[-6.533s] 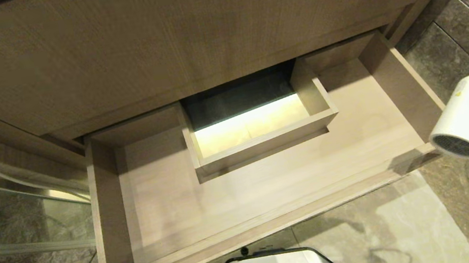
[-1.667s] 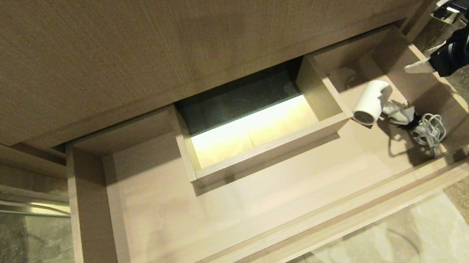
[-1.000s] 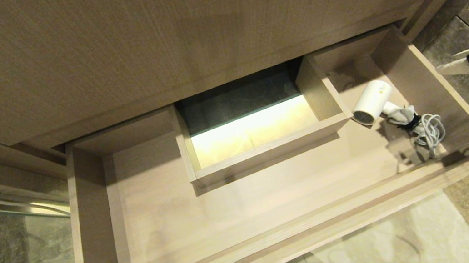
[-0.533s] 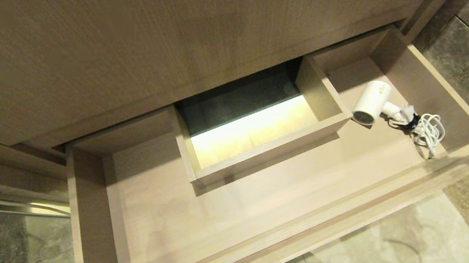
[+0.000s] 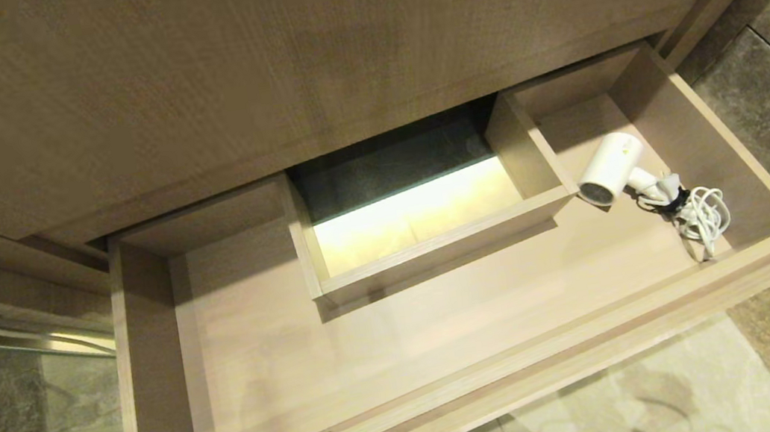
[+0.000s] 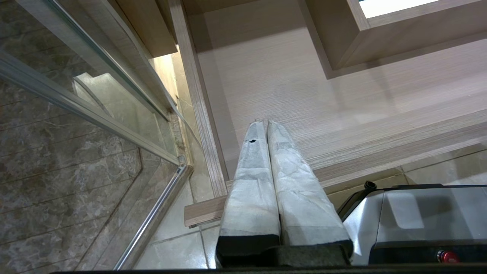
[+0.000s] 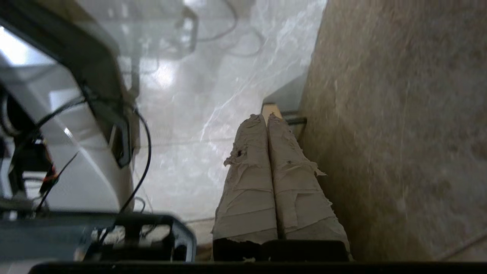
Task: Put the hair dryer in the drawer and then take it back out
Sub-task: Close the drawer
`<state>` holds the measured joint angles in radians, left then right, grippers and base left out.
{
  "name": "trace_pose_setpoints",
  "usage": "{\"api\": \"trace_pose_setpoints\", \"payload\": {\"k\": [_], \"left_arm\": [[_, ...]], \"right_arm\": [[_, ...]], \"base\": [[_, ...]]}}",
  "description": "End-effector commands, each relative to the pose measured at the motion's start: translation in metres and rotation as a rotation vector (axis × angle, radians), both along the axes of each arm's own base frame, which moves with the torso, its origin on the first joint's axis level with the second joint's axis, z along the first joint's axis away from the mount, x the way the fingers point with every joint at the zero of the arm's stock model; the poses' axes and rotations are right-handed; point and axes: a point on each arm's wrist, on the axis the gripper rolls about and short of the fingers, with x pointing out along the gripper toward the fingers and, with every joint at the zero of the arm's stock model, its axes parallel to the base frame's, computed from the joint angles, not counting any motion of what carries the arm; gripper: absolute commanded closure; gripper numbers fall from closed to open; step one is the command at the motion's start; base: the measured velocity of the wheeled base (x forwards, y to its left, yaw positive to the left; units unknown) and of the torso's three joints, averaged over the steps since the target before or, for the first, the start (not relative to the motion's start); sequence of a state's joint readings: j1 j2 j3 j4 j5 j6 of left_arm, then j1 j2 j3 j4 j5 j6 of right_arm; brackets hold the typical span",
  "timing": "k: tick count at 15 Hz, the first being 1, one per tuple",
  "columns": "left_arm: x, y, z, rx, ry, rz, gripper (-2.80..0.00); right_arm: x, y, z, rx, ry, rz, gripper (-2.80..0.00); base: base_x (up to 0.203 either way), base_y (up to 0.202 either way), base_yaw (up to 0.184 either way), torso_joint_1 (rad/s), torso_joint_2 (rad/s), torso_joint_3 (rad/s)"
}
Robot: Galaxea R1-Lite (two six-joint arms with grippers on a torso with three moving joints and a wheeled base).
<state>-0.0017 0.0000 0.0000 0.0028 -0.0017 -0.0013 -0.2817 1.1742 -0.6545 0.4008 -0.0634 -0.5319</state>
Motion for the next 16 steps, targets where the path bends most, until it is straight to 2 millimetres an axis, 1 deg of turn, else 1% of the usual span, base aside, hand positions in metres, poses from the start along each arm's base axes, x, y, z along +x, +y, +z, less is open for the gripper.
{"api": "trace_pose_setpoints", "payload": {"k": [1,3,6,10,13,16], "left_arm": [[0.000,0.000,0.000,0.000,0.000,0.000,0.00],[0.000,0.000,0.000,0.000,0.000,0.000,0.00],[0.000,0.000,0.000,0.000,0.000,0.000,0.00],[0.000,0.000,0.000,0.000,0.000,0.000,0.00],[0.000,0.000,0.000,0.000,0.000,-0.002,0.00],[0.000,0.000,0.000,0.000,0.000,0.000,0.00]], "right_arm": [[0.018,-0.005,-0.018,0.009,0.032,0.004,0.00],[0.034,-0.009,-0.026,0.011,0.021,0.007,0.00],[0.050,-0.014,-0.026,0.009,-0.041,0.019,0.00],[0.063,-0.017,-0.023,-0.004,-0.082,0.019,0.00],[0.073,-0.020,-0.024,-0.003,-0.081,0.019,0.00],[0.082,-0.023,-0.019,-0.014,-0.141,0.022,0.00]], "base": [[0.000,0.000,0.000,0.000,0.00,0.000],[0.000,0.000,0.000,0.000,0.00,0.000],[0.000,0.000,0.000,0.000,0.00,0.000],[0.000,0.000,0.000,0.000,0.00,0.000],[0.000,0.000,0.000,0.000,0.00,0.000],[0.000,0.000,0.000,0.000,0.00,0.000]]}}
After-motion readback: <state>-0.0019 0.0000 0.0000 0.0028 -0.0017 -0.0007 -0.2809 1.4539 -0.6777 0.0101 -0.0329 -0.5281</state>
